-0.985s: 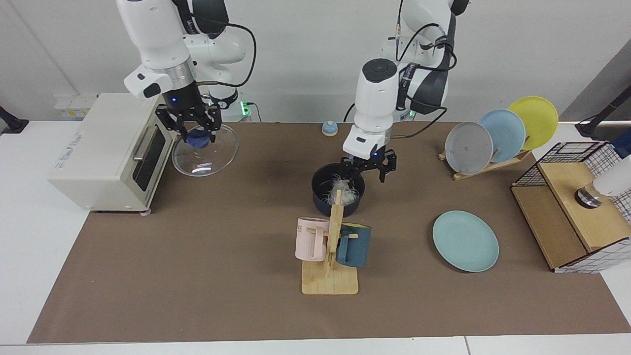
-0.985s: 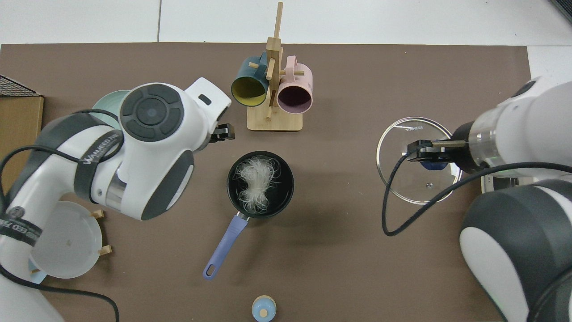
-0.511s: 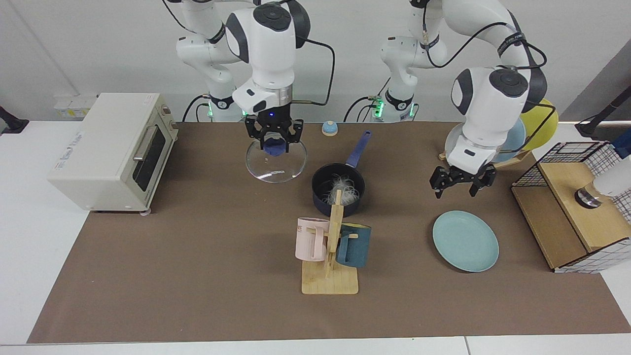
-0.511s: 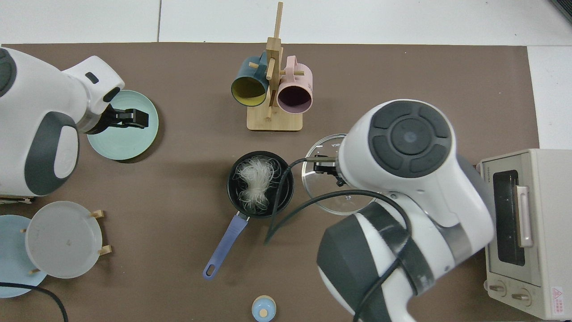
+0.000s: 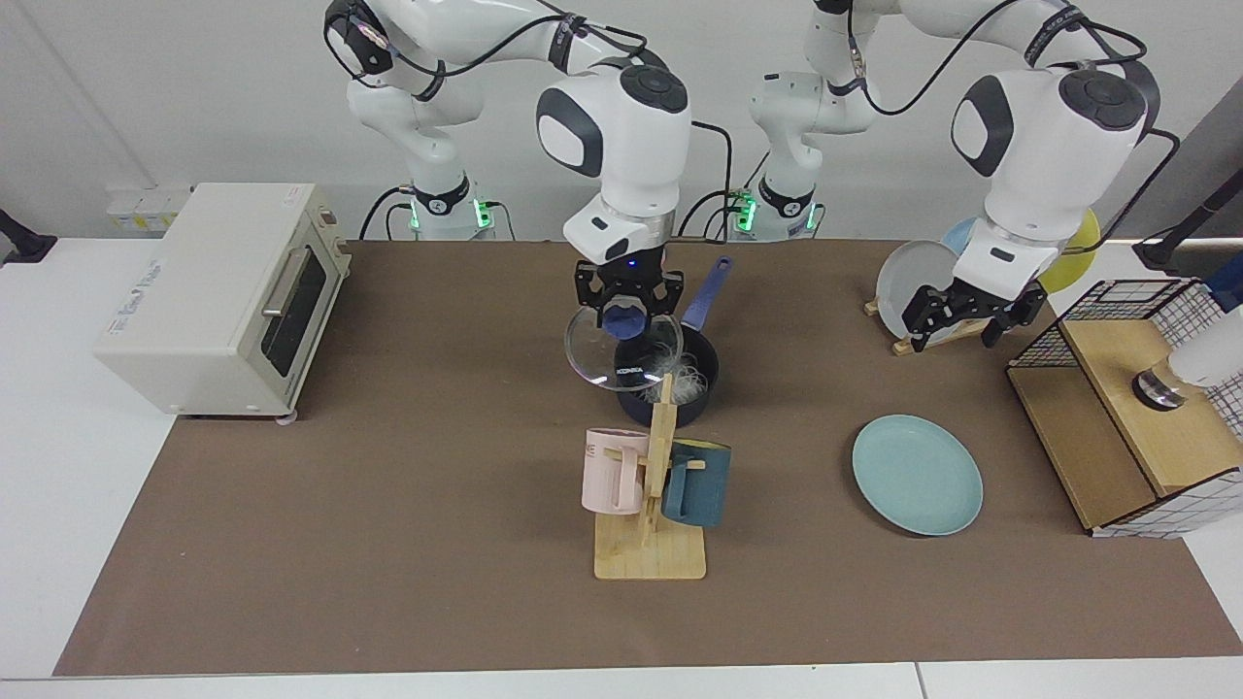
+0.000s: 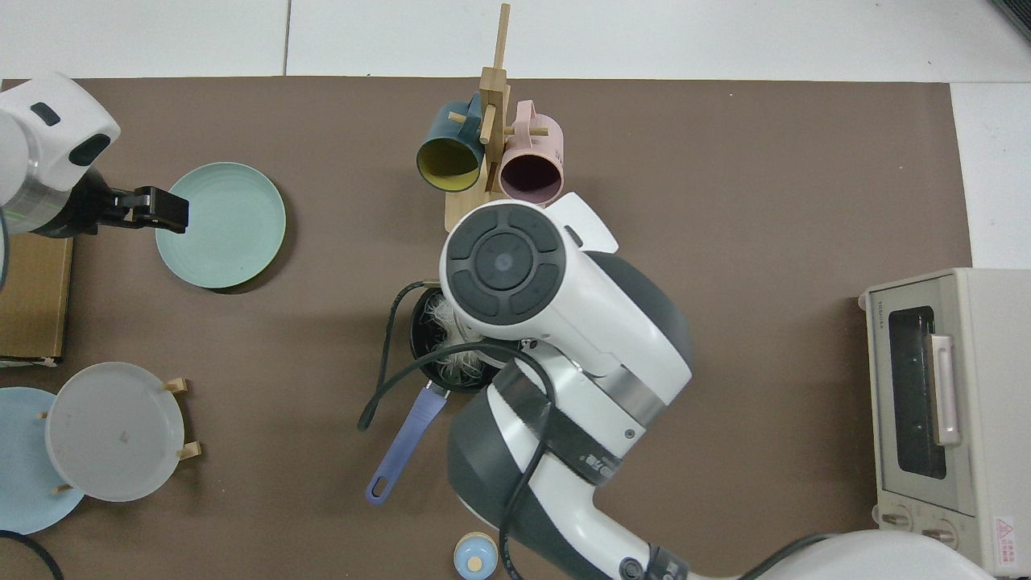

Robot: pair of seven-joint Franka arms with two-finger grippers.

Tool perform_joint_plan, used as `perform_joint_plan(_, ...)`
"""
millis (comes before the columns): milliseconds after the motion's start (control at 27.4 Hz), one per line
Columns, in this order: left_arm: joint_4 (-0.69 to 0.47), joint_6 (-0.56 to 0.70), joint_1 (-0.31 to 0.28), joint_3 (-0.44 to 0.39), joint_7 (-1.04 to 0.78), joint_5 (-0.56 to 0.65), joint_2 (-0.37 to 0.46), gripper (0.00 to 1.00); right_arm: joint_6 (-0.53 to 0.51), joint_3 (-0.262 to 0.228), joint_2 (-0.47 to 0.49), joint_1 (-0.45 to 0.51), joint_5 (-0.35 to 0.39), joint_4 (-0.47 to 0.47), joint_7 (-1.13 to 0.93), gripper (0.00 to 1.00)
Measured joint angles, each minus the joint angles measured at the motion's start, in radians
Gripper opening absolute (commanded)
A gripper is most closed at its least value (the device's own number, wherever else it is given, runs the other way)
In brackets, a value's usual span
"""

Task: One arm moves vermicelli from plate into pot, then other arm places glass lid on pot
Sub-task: 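Carry the glass lid over the pot and lower it with the right gripper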

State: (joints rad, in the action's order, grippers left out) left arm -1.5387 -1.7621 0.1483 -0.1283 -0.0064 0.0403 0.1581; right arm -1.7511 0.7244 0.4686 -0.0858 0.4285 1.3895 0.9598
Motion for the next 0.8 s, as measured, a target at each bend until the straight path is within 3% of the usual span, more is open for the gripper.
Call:
perform_joint_plan(219, 0.027, 0.068, -0.013, 0.013, 0.000, 0.000, -0.042, 1.00, -0.005, 0.073, 0.091, -0.019, 0.089, -0.018, 0.093, 0.00)
perform_joint_plan(511, 0.012, 0.166, -0.030, 0.019, -0.001, -0.017, -0.142, 1.00, -0.027, 0.089, 0.143, -0.027, 0.094, -0.019, 0.113, 0.00)
perform_joint_plan(803, -0.024, 0.165, -0.038, 0.024, -0.001, -0.027, -0.160, 1.00, -0.050, 0.092, 0.159, -0.042, 0.094, -0.011, 0.125, 0.00)
